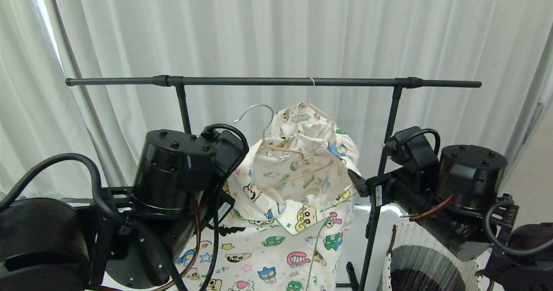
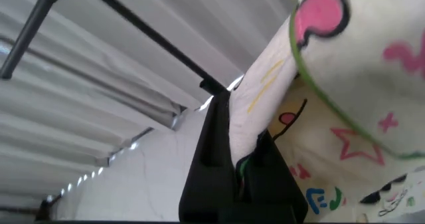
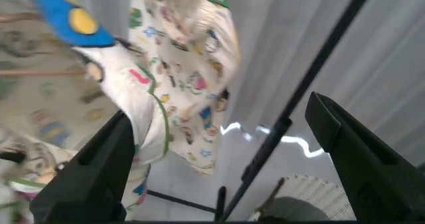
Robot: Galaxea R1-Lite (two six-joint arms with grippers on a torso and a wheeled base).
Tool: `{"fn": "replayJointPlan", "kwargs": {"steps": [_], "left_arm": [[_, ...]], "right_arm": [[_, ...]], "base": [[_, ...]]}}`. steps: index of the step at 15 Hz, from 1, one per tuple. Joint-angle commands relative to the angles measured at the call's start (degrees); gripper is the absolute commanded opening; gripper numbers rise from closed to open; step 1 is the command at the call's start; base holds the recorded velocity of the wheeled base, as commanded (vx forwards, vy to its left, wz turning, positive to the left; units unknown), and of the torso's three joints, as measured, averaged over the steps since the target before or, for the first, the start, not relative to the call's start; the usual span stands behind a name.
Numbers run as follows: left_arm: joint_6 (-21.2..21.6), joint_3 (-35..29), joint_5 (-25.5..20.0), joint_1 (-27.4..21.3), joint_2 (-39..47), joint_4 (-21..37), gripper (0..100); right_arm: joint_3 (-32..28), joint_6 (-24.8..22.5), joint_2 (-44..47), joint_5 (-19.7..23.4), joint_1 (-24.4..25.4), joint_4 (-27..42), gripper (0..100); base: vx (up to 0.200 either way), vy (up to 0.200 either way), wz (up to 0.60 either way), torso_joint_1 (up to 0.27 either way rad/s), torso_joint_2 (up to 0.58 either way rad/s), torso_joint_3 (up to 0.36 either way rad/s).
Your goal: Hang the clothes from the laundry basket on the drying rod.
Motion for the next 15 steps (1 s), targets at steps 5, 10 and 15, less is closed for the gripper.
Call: {"fn": "replayJointPlan", "kwargs": {"steps": [5,10,15], "left_arm": [[-0.2,0.1,0.2,-0.5,1.6,0.0,0],[-3.4,-0.1,0.2,-1.4,1.8,0.0,0],[-9.5,0.0,0.3,-3.3,1.7,0.0,0]], "right_arm": [[0.1,-1.5,-3.2,-0.2,9.5,0.0,100],[3.4,-1.4,-1.9,-0.6,12.9,0.0,100],[0.1,-0.9,5.9,-1.0,12.6,0.1,100]], "base": [[0.000,0.000,0.00,0.000,0.00,0.000],[0.000,0.000,0.00,0.000,0.00,0.000],[0.000,0.000,0.00,0.000,0.00,0.000]]}}
